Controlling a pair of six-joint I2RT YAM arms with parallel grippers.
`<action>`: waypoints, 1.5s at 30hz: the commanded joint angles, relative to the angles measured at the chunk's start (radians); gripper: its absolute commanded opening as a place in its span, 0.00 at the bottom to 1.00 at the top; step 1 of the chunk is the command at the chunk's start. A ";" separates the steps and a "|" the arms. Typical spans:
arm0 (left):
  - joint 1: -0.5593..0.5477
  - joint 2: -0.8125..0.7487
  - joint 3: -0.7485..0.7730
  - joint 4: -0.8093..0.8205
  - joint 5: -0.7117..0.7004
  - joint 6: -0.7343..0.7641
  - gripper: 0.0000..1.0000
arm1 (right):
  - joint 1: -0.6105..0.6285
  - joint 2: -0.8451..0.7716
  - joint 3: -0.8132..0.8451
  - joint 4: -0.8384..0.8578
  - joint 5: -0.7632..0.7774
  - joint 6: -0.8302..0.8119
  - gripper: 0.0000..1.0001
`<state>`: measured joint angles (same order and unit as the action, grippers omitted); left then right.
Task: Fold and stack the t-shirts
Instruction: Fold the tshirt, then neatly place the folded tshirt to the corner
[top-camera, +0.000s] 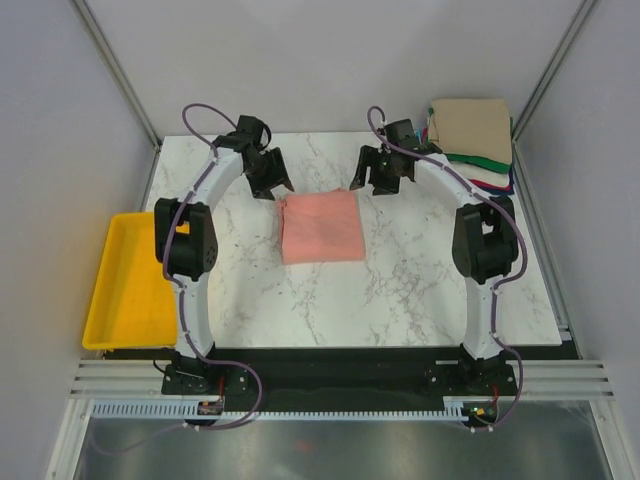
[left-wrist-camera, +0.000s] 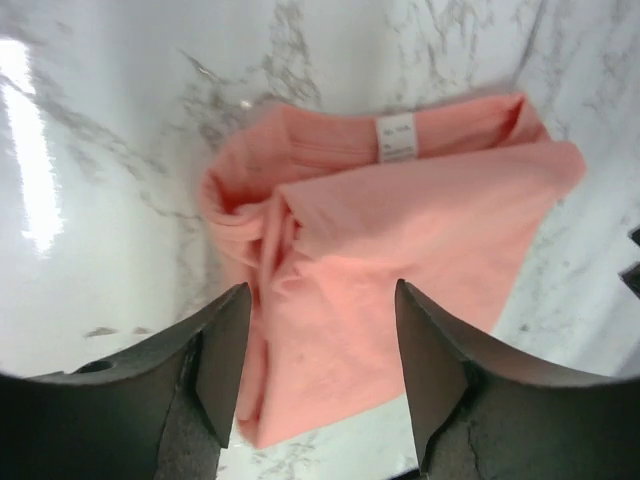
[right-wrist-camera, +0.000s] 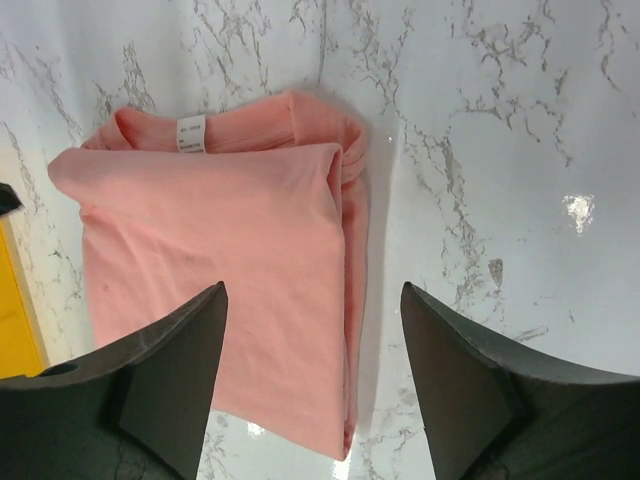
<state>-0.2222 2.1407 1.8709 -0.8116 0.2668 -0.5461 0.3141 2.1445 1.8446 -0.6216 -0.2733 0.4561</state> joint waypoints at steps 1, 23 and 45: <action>-0.028 -0.056 0.141 -0.107 -0.220 0.129 0.68 | -0.003 -0.128 -0.097 0.128 -0.016 -0.033 0.77; -0.121 -0.008 -0.058 -0.020 -0.245 0.196 0.59 | 0.260 -0.527 -0.914 0.588 -0.025 0.138 0.78; -0.118 0.019 -0.121 -0.020 -0.463 0.282 0.58 | -0.007 -0.112 -0.739 0.858 -0.205 0.177 0.98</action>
<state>-0.3431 2.1445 1.7542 -0.8360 -0.1596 -0.3099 0.3119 1.9457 1.0859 0.1749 -0.4530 0.6041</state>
